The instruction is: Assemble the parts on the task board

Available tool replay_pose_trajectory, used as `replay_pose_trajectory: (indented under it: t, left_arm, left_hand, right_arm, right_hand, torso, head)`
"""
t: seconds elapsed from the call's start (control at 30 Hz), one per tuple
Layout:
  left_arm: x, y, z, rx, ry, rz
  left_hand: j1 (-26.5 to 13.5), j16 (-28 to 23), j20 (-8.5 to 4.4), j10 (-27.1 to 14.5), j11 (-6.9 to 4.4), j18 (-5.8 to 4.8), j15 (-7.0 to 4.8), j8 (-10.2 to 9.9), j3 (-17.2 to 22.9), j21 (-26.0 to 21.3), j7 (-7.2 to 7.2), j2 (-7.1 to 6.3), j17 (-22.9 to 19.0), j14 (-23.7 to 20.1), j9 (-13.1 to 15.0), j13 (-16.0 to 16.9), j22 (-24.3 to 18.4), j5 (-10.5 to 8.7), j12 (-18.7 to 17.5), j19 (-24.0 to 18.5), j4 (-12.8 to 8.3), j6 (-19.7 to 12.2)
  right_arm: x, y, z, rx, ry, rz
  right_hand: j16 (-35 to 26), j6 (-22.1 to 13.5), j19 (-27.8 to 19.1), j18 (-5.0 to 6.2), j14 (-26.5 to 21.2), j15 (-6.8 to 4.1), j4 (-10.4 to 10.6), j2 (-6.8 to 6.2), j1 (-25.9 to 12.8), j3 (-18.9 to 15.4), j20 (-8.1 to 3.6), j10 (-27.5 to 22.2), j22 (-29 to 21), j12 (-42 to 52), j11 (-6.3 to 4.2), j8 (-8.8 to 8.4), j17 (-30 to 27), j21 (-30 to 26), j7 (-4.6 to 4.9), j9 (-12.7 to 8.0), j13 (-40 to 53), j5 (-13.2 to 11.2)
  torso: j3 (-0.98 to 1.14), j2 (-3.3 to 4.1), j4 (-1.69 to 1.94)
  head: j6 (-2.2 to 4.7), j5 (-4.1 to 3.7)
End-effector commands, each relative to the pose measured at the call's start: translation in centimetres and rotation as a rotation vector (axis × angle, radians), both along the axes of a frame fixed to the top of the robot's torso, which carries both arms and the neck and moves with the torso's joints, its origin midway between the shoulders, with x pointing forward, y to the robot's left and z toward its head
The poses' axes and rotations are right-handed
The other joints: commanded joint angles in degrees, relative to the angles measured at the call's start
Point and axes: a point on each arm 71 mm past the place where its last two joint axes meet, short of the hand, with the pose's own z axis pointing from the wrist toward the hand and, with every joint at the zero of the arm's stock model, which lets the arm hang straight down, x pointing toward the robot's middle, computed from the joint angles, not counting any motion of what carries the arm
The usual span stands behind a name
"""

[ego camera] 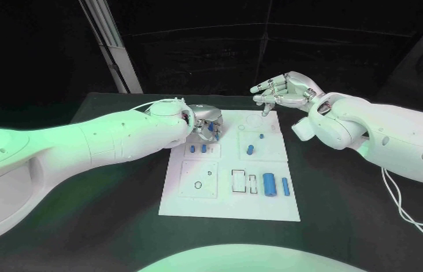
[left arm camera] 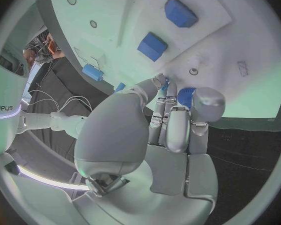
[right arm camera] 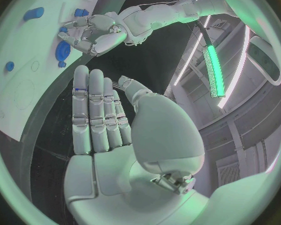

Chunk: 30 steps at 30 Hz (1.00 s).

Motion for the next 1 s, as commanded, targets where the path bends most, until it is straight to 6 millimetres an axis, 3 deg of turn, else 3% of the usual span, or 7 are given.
replay_pose_trajectory:
  t: [0.03, 0.23, 0.5, 1.0]
  left_arm:
    - [0.0, -0.1, 1.1, -0.048, -0.058, -0.005]
    - [-0.1, 0.9, 2.3, -0.085, -0.07, 0.012]
    - [-0.3, 3.2, 2.6, -0.087, -0.036, 0.051]
    - [-0.2, 6.2, 1.9, -0.026, 0.047, 0.108]
  left_hand:
    - [-0.5, 0.3, 0.01, 0.5, 0.07, -1.01, -0.22, -0.2, 0.5, 0.3, 0.01, -0.05, -0.1, 1.3, 0.0, 0.1, 0.2, 0.08, -0.4, 0.4, -0.2, 0.6]
    - [-0.8, 0.3, 0.01, 0.7, 0.08, -1.03, -0.21, -0.4, 0.8, 0.5, 0.05, -0.27, -0.2, 1.3, 0.0, 0.1, 0.4, 0.05, -0.7, 0.4, -0.3, 0.8]
    - [-1.0, 0.2, 0.03, 0.9, 0.09, -1.04, -0.2, -0.5, 0.9, 0.5, 0.05, -0.52, -0.5, 1.3, 0.0, 0.1, 0.5, 0.01, -1.0, 0.4, -0.4, 1.0]
    - [-1.7, 0.0, 0.05, 1.3, 0.04, -1.07, -0.19, -0.8, 0.8, 0.6, -0.03, -0.91, -0.9, 1.1, 0.0, 0.1, 0.7, -0.07, -1.4, 0.3, -0.5, 1.3]
  right_arm:
    - [0.0, 0.1, 0.2, 0.006, -0.008, 0.01]
    - [0.0, 0.0, 0.2, 0.006, -0.009, 0.009]
    - [0.1, -0.2, 0.1, 0.005, -0.009, 0.005]
    - [0.1, -0.3, 0.1, 0.004, -0.008, 0.004]
  right_hand:
    - [0.4, -0.4, -0.4, 0.12, -0.4, -0.04, 0.0, 0.42, 0.1, 0.3, -0.17, -0.4, 0.1, 0.2, -0.06, 0.26, 0.1, -0.2, 0.03, 0.0, 0.1, 0.2]
    - [0.4, -0.4, -0.4, 0.12, -0.5, -0.04, 0.0, 0.48, 0.1, 0.3, -0.16, -0.5, 0.1, 0.2, -0.05, 0.27, 0.1, -0.2, 0.04, 0.1, 0.1, 0.2]
    - [0.4, -0.4, -0.4, 0.12, -0.5, -0.04, 0.0, 0.48, 0.1, 0.3, -0.16, -0.5, 0.1, 0.2, -0.05, 0.27, 0.1, -0.2, 0.04, 0.1, 0.1, 0.2]
    - [0.4, -0.4, -0.4, 0.12, -0.5, -0.04, 0.0, 0.48, 0.1, 0.3, -0.16, -0.5, 0.1, 0.2, -0.05, 0.27, 0.1, -0.2, 0.04, 0.1, 0.1, 0.2]
  torso:
    - [0.03, 0.01, 0.04]
    - [0.02, 0.0, 0.03]
    - [-0.06, -0.1, 0.32]
    - [-0.06, -0.01, 0.12]
  head:
    - [0.17, 0.06]
    - [0.62, 0.65]
    - [0.51, 0.41]
    - [0.41, 0.58]
